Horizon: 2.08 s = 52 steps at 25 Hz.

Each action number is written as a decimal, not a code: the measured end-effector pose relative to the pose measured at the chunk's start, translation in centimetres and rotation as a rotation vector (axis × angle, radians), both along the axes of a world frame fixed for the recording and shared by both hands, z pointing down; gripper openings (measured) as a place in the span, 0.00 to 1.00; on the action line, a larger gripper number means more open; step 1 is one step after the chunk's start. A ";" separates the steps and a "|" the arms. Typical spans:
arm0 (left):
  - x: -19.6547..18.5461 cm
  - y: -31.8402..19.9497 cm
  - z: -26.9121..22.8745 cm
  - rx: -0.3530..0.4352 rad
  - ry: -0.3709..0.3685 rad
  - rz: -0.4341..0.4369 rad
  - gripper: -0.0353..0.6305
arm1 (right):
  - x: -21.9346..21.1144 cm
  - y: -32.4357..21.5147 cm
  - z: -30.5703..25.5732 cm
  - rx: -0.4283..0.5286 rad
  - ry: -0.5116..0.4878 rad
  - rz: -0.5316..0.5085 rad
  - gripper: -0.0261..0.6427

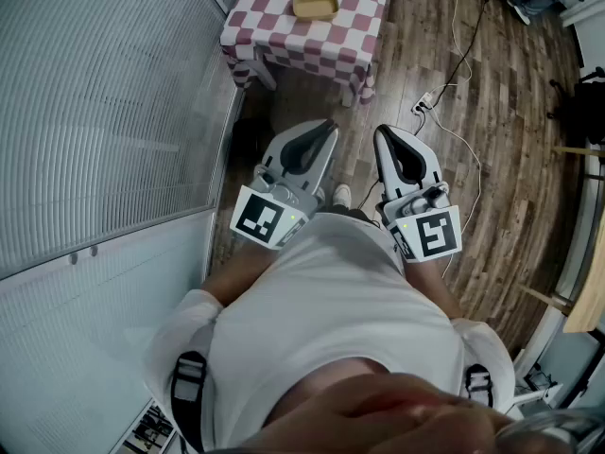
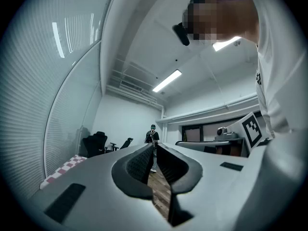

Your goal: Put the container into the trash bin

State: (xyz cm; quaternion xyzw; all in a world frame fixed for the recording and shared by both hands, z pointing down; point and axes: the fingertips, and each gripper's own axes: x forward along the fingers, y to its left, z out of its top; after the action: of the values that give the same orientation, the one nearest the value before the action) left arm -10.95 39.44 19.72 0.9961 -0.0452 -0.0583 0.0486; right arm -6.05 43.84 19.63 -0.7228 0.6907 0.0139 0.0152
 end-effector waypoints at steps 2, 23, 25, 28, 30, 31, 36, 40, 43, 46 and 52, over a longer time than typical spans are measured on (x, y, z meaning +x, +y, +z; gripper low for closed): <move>0.0 0.0 0.1 -0.002 0.001 0.002 0.12 | -0.1 -0.2 0.1 -0.004 0.007 -0.007 0.08; 3.9 0.0 0.7 -0.021 -0.007 -0.035 0.12 | 4.6 -0.1 -0.2 0.022 0.005 -0.028 0.09; 4.5 0.1 1.1 -0.031 -0.009 -0.043 0.12 | 5.0 0.1 0.0 0.019 0.009 -0.032 0.09; 5.1 0.5 1.6 -0.048 -0.014 -0.049 0.12 | 5.6 0.3 0.4 0.013 0.001 -0.039 0.09; 5.4 0.8 1.8 -0.051 -0.018 -0.051 0.12 | 5.9 0.3 0.6 0.010 -0.009 -0.045 0.09; 5.6 0.7 1.9 -0.052 -0.020 -0.052 0.12 | 6.1 0.2 0.8 0.008 -0.013 -0.049 0.09; 6.5 -0.2 2.0 -0.051 -0.016 -0.062 0.12 | 6.8 -0.8 0.9 0.011 -0.004 -0.074 0.09; 7.3 -1.4 1.7 -0.050 -0.004 -0.068 0.12 | 7.5 -1.8 0.8 0.011 0.004 -0.078 0.09; 7.9 -2.5 1.6 -0.051 0.001 -0.067 0.12 | 8.1 -3.0 0.8 0.009 0.004 -0.078 0.09; 8.4 -3.6 1.6 -0.051 0.001 -0.067 0.12 | 8.6 -4.1 0.7 0.008 0.009 -0.078 0.09; 9.4 -6.5 1.7 -0.058 -0.001 -0.064 0.12 | 9.7 -7.0 0.7 -0.002 0.009 -0.077 0.09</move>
State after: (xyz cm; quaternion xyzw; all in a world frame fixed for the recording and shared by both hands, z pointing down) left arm -1.52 32.95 21.39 0.9924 -0.0785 -0.0577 0.0753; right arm 3.62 36.85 20.35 -0.6956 0.7181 0.0162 0.0119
